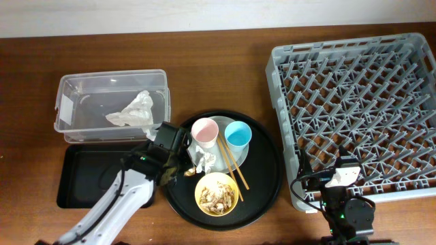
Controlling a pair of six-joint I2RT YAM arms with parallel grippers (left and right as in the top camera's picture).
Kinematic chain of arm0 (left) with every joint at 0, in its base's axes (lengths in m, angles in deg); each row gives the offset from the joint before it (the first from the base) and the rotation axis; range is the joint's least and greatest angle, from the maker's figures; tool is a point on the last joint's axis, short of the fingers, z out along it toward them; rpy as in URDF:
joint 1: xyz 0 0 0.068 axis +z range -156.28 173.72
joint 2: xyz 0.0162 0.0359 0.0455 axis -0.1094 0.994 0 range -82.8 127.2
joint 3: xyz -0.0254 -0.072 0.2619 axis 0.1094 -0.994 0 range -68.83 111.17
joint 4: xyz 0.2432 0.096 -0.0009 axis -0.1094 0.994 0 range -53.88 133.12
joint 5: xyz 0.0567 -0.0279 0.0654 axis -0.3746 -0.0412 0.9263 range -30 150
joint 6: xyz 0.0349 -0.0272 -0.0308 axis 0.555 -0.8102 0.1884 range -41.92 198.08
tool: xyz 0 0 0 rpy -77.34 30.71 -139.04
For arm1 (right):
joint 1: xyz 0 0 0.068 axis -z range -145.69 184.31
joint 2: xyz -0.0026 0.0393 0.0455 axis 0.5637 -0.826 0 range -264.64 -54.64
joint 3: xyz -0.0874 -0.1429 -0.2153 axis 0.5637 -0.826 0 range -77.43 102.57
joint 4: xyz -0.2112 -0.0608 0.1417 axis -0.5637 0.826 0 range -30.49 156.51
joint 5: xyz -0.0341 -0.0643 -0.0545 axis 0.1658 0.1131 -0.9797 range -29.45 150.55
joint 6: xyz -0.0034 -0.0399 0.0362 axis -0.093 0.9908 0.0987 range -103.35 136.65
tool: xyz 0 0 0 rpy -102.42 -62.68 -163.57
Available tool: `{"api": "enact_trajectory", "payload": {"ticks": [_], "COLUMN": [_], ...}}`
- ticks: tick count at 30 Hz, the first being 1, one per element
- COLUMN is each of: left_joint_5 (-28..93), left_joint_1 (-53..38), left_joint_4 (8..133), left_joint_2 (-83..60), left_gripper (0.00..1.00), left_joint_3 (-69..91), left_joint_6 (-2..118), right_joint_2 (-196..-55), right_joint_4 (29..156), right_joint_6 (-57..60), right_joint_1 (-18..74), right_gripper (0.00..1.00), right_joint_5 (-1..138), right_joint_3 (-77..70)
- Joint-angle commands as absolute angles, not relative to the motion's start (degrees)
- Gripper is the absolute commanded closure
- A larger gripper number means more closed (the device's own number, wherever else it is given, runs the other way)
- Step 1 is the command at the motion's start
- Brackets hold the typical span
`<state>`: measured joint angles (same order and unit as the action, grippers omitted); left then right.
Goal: Sort waste into correct bins and load items into the dishwasher rack
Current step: 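Grasp the gold wrapper on the tray with the left gripper, then drop the gold wrapper into the clear plastic bin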
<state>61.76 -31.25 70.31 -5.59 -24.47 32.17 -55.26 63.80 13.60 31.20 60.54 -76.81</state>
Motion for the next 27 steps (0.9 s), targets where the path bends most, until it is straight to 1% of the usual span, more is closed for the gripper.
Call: {"api": "enact_trajectory", "payload": {"ticks": [1, 3, 6, 7, 9, 10, 11, 12, 13, 14, 15, 17, 20, 22, 23, 25, 27], "left_joint_5": [64.1, 63.9, 63.9, 63.9, 63.9, 63.9, 63.9, 63.6, 62.3, 61.2, 59.3, 59.3, 57.6, 58.5, 63.0, 75.4, 74.4], "left_joint_1": [-31.4, -31.7, -31.7, -31.7, -31.7, -31.7, -31.7, -31.8, -31.7, -31.8, -31.7, -31.7, -31.7, -31.7, -31.7, -31.6, -29.0], "left_joint_4": [68.6, 66.5, 64.3, 64.0, 64.1, 64.2, 64.2, 64.7, 65.4, 66.2, 67.6, 69.7, 72.2, 71.2, 70.0, 66.3, 56.8], "left_joint_2": [-0.6, 3.2, 5.3, 5.3, 5.3, 5.3, 5.3, 5.2, 5.2, 5.2, 4.7, 2.0, -10.6, -21.2, -25.9, -30.0, -29.2], "left_gripper": [0.53, 0.53, 0.53, 0.6, 0.69, 0.76, 0.8, 0.88, 0.92, 1.0, 1.0, 0.99, 1.0, 0.99, 0.99, 1.0, 1.0], "left_joint_3": [-24.9, -24.9, -24.9, -24.9, -24.9, -24.9, -24.9, -24.9, -24.9, -24.9, -24.9, -24.8, -24.8, -24.8, -24.8, -24.8, -24.8], "left_joint_6": [29.2, 29.2, 29.2, 29.2, 29.3, 29.3, 29.3, 29.3, 29.3, 29.3, 29.3, 29.3, 29.8, 29.8, 29.8, 31.5, 41.2], "right_joint_2": [-55.0, -55.0, -55.0, -55.0, -55.0, -55.0, -55.0, -55.0, -55.0, -55.0, -55.0, -55.0, -55.0, -55.0, -55.0, -55.0, -55.0], "right_joint_4": [64.1, 64.1, 64.1, 64.1, 64.1, 64.1, 64.1, 64.1, 64.1, 64.1, 64.1, 64.1, 64.1, 64.1, 64.1, 64.1, 64.1], "right_joint_6": [13.1, 13.1, 13.1, 13.1, 13.1, 13.1, 13.1, 13.1, 13.1, 13.1, 13.1, 13.1, 13.1, 13.1, 13.1, 13.1, 13.1], "right_joint_1": [31.4, 31.4, 31.4, 31.4, 31.4, 31.4, 31.4, 31.4, 31.4, 31.4, 31.4, 31.4, 31.4, 31.4, 31.4, 31.4, 31.4], "right_gripper": [0.01, 0.01, 0.01, 0.01, 0.01, 0.01, 0.01, 0.01, 0.01, 0.01, 0.01, 0.01, 0.01, 0.01, 0.01, 0.01, 0.01], "right_joint_5": [60.0, 60.0, 60.0, 60.0, 60.0, 60.0, 60.0, 60.0, 60.0, 60.0, 60.0, 60.0, 60.0, 60.0, 60.0, 60.0, 60.0], "right_joint_3": [-77.1, -77.1, -77.1, -77.1, -77.1, -77.1, -77.1, -77.1, -77.1, -77.1, -77.1, -77.1, -77.1, -77.1, -77.1, -77.1, -77.1]}}
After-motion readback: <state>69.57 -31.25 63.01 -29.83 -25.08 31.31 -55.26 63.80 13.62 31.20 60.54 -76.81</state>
